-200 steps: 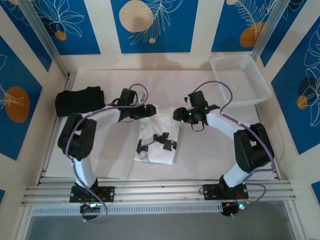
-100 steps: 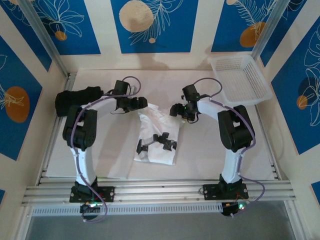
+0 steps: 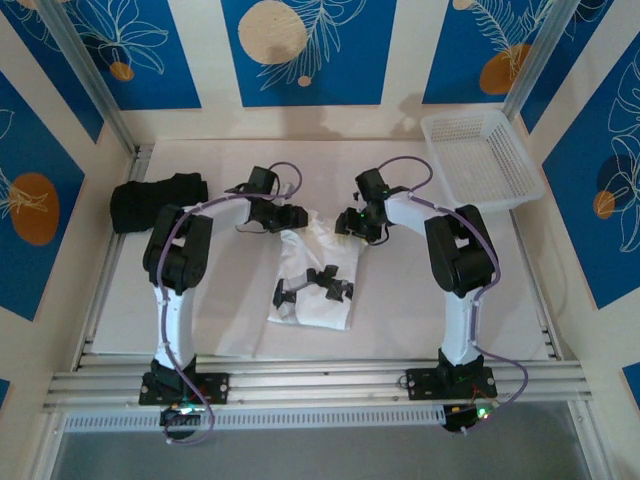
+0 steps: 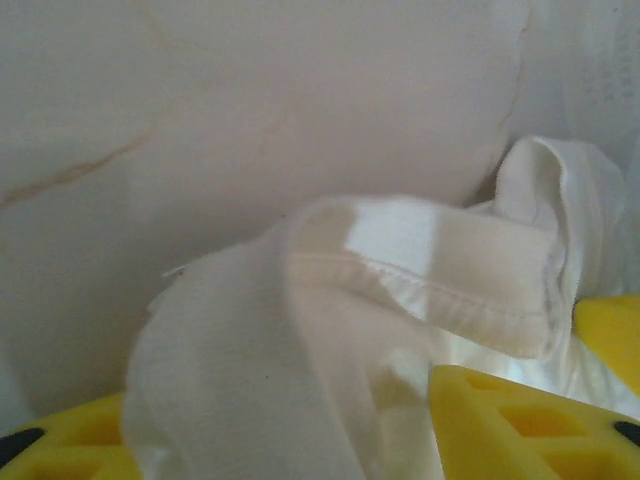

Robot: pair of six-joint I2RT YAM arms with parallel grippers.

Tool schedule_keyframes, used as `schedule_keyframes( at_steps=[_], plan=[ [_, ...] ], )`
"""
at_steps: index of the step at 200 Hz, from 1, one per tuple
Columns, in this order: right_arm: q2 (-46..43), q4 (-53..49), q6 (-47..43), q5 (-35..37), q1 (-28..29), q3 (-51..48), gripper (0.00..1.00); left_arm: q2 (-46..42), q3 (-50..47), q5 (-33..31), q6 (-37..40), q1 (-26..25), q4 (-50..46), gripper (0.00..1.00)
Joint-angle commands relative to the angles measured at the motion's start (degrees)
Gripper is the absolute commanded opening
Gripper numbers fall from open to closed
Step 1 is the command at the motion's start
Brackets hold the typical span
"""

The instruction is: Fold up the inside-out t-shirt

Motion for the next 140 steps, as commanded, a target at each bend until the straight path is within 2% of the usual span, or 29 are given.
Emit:
schedule_keyframes(
  at_steps=[1, 52, 91, 119, 140],
  plan=[
    [1.71, 0.62, 0.86, -3.01, 0.66, 0.91, 0.45, 1.07, -0.94, 3.65, 0.12, -0.12, 0.3, 0.46],
    [0.74, 5.07, -0.2, -1.67, -0.01, -1.24, 0.19, 1.33, -0.48, 2.18, 0.12, 1.17, 1.05, 0.23],
    [-2.28, 11.3, -2.97, -1.52, -0.36, -3.76, 0.1, 0.14, -0.78, 2.62, -1.21, 2.66, 4.56, 0.0],
    [-5.38, 15.21, -4.25, -1.1, -1.45, -3.51, 0.07, -1.74, 0.24, 3.13, -3.28, 4.1, 8.62, 0.0],
    [-6.7, 17.5, -6.08, -1.0, -3.12, -0.39, 0.07, -2.52, 4.6, 3.1, -4.12, 5.38, 9.81, 0.0]
  ],
)
